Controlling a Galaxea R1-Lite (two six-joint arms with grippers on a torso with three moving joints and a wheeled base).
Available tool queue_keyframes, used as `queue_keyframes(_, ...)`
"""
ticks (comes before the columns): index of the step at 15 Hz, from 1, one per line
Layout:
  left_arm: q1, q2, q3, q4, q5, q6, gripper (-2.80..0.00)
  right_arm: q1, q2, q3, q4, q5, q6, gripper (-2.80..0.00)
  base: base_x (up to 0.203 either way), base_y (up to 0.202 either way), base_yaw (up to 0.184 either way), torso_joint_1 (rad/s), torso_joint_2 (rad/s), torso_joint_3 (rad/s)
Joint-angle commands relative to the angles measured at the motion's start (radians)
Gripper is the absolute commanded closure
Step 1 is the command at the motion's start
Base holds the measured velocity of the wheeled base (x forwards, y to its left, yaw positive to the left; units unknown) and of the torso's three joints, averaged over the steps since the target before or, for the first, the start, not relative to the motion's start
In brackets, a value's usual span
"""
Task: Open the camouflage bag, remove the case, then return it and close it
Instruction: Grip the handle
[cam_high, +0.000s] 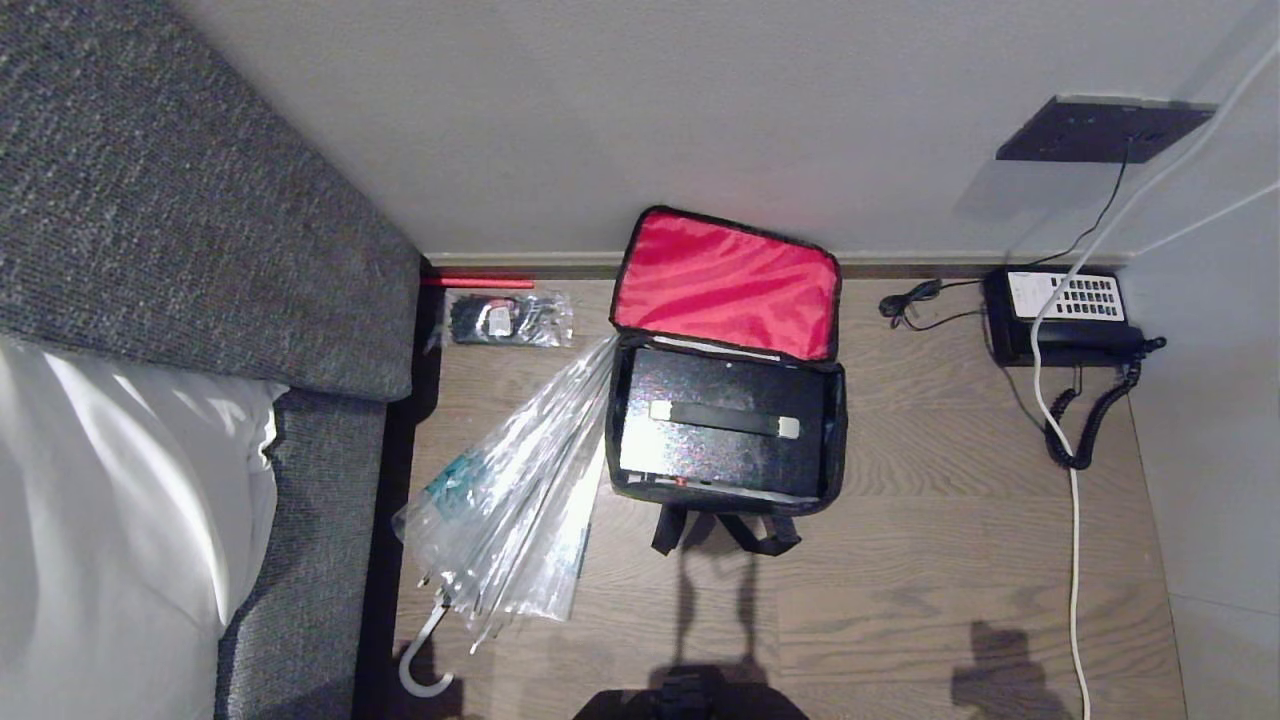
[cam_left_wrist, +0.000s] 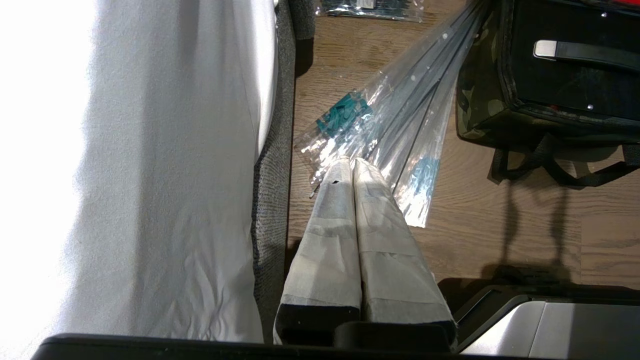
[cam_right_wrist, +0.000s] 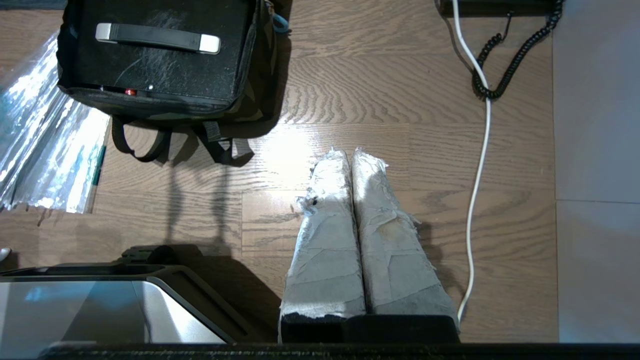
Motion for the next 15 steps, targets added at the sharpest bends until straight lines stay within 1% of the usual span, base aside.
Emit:
queue_keyframes(1, 0.000, 0.000, 0.000, 0.001, 0.000, 0.000, 0.00, 0.000, -0.017, 0.000, 0.000, 0.000, 0.000, 0.00, 0.000, 0.000, 0.000, 0.000, 0.00, 0.000)
queue_keyframes(15, 0.000, 0.000, 0.000, -0.001, 0.000, 0.000, 0.00, 0.000, -0.017, 0.000, 0.000, 0.000, 0.000, 0.00, 0.000, 0.000, 0.000, 0.000, 0.00, 0.000)
